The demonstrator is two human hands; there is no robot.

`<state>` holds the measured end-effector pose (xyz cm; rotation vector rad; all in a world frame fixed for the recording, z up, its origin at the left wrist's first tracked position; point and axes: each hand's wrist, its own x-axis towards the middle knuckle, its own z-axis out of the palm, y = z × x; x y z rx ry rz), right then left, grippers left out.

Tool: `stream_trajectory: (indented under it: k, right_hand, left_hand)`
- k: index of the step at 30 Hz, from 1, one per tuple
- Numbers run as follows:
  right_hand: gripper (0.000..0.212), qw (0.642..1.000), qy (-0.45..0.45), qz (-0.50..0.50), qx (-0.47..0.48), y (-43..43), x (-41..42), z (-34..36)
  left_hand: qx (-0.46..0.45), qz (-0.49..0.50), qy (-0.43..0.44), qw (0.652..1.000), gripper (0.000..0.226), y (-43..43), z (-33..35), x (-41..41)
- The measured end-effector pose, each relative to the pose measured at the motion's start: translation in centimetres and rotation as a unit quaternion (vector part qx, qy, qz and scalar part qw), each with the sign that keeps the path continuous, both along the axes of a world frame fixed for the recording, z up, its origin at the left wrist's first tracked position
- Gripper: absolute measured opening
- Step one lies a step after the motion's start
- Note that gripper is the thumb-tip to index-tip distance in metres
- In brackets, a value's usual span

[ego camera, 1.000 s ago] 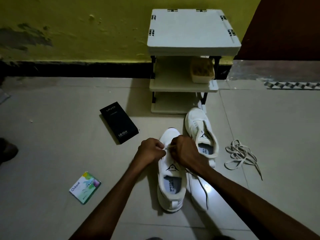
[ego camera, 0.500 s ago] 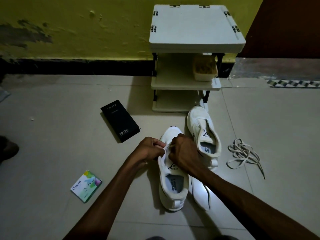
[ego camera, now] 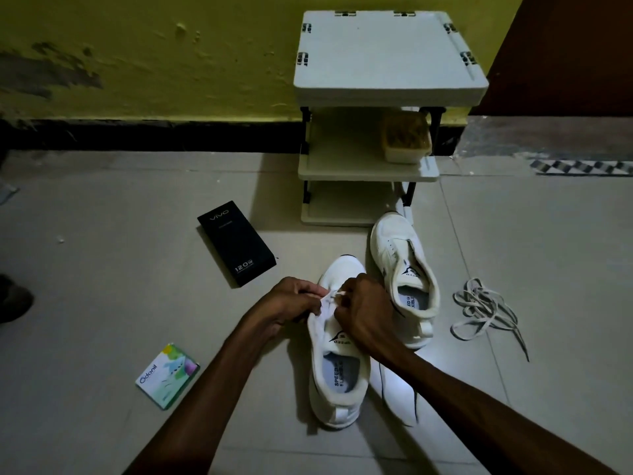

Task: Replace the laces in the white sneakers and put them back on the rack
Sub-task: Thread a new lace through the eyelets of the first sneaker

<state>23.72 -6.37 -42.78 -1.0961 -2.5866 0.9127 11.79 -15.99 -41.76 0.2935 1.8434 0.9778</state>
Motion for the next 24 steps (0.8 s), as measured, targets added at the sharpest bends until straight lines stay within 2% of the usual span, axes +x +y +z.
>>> stream_trajectory:
  k: [6,13,20,22,24]
  right_hand:
    - [0.015,1.000,-0.004,-0.008,0.012,0.0,-0.1,0.2]
    - [0.010,0.999,-0.021,-0.023,0.024,-0.2,-0.5,0.4]
    - [0.011,0.998,-0.044,-0.039,-0.009,-0.5,-0.6,1.2]
    - [0.021,0.998,-0.036,-0.056,-0.008,-0.7,-0.5,1.1]
    - [0.018,0.998,-0.021,-0.060,-0.010,-0.6,-0.4,0.7]
  left_hand:
    - [0.004,0.007,-0.003,1.000,0.034,0.1,-0.2,0.2]
    - [0.003,0.031,-0.025,0.999,0.035,0.0,-0.2,0.5]
    - [-0.003,0.081,-0.064,0.995,0.023,-0.2,-0.6,1.0]
    - [-0.005,0.084,-0.069,0.994,0.024,-0.2,-0.4,1.0]
    - [0.004,0.076,-0.090,0.993,0.024,-0.1,-0.2,0.7]
